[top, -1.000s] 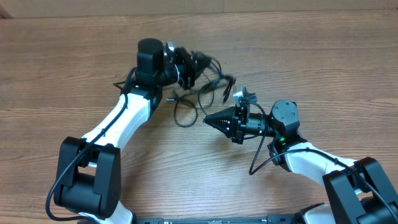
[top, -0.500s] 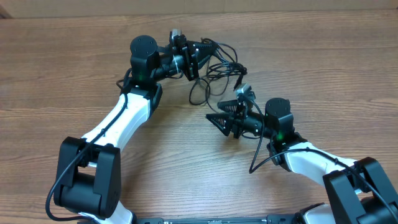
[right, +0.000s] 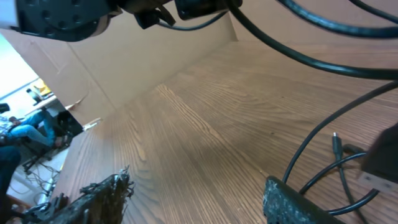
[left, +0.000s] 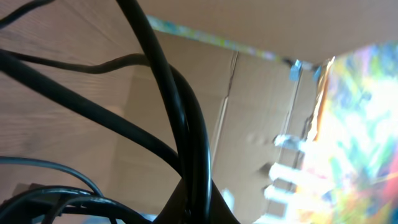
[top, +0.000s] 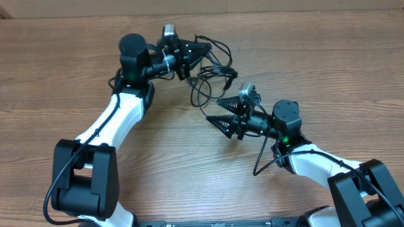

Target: Untangle cables

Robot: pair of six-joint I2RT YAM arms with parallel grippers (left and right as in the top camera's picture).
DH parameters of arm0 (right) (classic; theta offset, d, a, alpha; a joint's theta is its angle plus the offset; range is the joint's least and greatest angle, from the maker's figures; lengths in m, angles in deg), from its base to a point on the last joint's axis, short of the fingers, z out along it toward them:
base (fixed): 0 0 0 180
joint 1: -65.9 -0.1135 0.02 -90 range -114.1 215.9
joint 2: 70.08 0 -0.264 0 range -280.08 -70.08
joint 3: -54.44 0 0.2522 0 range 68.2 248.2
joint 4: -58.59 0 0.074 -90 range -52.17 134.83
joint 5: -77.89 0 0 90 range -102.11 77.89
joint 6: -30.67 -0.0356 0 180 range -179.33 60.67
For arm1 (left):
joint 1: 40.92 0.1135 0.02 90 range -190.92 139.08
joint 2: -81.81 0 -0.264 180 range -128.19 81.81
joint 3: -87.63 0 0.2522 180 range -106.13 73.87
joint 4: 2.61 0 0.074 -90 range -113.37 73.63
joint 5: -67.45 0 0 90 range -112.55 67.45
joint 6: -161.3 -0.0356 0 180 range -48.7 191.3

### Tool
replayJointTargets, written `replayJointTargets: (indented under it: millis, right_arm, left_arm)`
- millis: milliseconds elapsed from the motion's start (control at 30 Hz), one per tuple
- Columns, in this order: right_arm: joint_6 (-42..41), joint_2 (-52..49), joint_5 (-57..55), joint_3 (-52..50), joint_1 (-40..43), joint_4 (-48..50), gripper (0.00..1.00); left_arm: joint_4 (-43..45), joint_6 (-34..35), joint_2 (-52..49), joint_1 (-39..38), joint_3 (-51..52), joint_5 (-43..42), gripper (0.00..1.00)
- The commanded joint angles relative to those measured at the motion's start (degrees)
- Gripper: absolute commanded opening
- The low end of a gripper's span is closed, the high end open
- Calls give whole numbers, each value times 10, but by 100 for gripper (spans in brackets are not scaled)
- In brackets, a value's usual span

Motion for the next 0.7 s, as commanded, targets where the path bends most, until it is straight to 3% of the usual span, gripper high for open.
replayJointTargets:
  millis: [0, 133, 367, 500, 667]
  right_arm:
    - [4, 6, 15, 5, 1, 5, 64]
    - [4, 6, 15, 5, 1, 7, 59]
    - [11, 6, 15, 5, 1, 35, 64]
    - [28, 6, 15, 5, 2, 38, 67]
    - [45, 6, 15, 5, 2, 40, 68]
  left_arm:
    - [-5, -151, 7, 9, -5, -67, 4]
    - [-61, -265, 7, 17, -5, -102, 4]
    - [-199, -405, 7, 23, -5, -111, 4]
    - [-250, -441, 7, 23, -5, -111, 4]
    - [-254, -454, 7, 24, -5, -112, 4]
